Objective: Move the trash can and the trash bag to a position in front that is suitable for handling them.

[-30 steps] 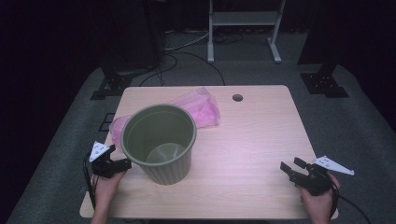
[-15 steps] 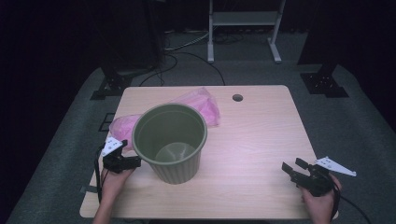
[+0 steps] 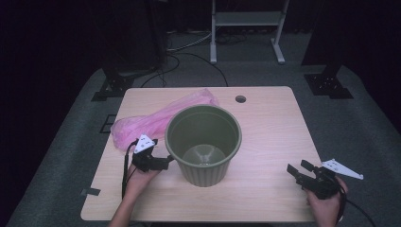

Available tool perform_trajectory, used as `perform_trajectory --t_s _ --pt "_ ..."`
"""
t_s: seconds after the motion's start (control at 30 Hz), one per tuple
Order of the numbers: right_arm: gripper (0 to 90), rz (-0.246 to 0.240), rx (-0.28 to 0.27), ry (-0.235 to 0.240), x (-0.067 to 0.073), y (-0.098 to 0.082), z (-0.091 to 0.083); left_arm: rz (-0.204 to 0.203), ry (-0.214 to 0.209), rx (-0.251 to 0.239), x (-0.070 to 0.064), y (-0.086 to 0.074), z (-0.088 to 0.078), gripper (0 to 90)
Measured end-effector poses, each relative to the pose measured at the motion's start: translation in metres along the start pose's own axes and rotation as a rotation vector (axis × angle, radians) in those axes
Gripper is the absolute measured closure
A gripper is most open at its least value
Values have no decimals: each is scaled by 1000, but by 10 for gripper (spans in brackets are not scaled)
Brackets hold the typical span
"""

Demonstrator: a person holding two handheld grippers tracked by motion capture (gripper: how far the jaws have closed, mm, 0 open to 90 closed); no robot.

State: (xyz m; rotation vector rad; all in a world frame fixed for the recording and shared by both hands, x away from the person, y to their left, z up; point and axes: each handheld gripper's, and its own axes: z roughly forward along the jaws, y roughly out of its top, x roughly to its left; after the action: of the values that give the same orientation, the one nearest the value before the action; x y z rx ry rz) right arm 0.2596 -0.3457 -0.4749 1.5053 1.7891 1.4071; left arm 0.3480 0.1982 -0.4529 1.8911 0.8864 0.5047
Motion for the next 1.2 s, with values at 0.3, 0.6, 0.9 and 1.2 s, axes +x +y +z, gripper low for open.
perform_trajectory --t_s 0.3,0.6,0.9,1.2 --pt "284 15 -9 -3 -4 0 -2 33 -68 14 -24 10 28 32" --pt "284 5 4 9 -3 -1 1 17 -61 13 9 12 27 51" --pt "284 -1 7 0 -5 0 2 91 -10 74 69 25 31 168" --pt "284 -13 12 -6 -4 0 2 98 7 207 107 20 55 286"
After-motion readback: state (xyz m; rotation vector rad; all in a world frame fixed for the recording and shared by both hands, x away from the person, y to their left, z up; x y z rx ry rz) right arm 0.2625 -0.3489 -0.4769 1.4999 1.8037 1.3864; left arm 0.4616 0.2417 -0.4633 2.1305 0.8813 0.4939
